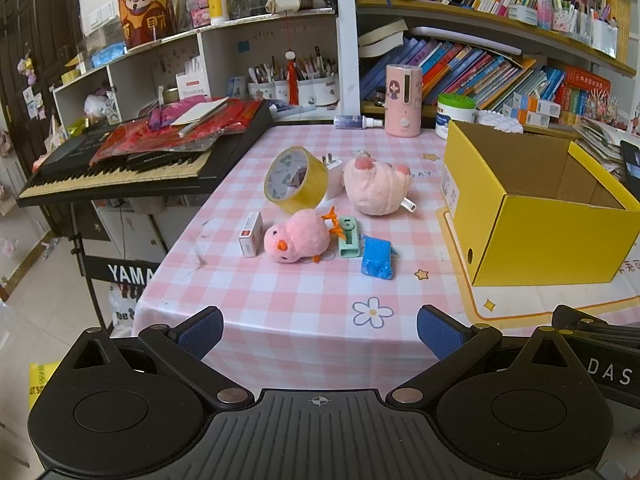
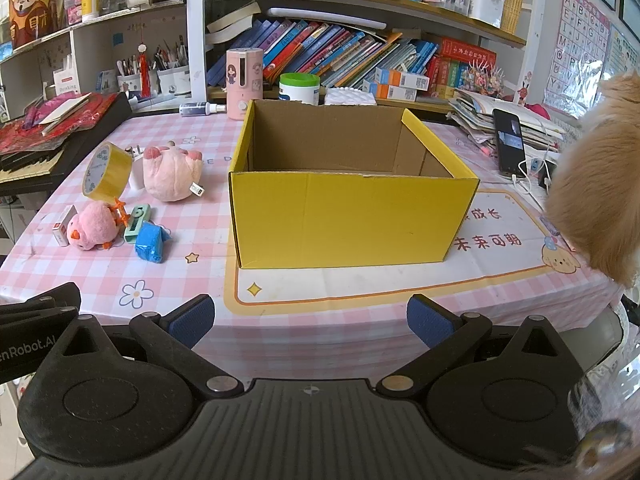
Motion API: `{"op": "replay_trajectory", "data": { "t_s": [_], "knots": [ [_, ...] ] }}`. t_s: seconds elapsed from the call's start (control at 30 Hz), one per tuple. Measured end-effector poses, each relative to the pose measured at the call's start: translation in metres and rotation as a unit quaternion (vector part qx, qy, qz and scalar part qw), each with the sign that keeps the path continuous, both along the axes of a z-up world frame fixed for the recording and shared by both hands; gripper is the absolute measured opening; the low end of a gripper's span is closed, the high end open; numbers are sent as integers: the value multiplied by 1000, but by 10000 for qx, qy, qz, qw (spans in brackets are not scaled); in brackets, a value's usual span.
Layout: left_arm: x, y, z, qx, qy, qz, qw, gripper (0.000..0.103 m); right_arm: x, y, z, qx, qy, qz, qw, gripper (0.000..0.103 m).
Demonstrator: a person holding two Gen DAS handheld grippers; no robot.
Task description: Organize objects
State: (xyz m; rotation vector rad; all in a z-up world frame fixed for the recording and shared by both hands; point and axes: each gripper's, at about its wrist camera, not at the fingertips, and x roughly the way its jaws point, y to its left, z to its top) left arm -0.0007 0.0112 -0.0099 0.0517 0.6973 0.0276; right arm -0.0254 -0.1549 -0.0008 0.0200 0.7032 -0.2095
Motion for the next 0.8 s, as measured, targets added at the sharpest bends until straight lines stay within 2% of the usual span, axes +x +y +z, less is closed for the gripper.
{"op": "replay_trajectory", "data": {
  "t_s": [0.8],
  "knots": [
    [3, -3, 1, 38, 44, -40, 10000, 103, 3, -5, -3, 15, 30, -15, 10000, 103]
  ]
}}
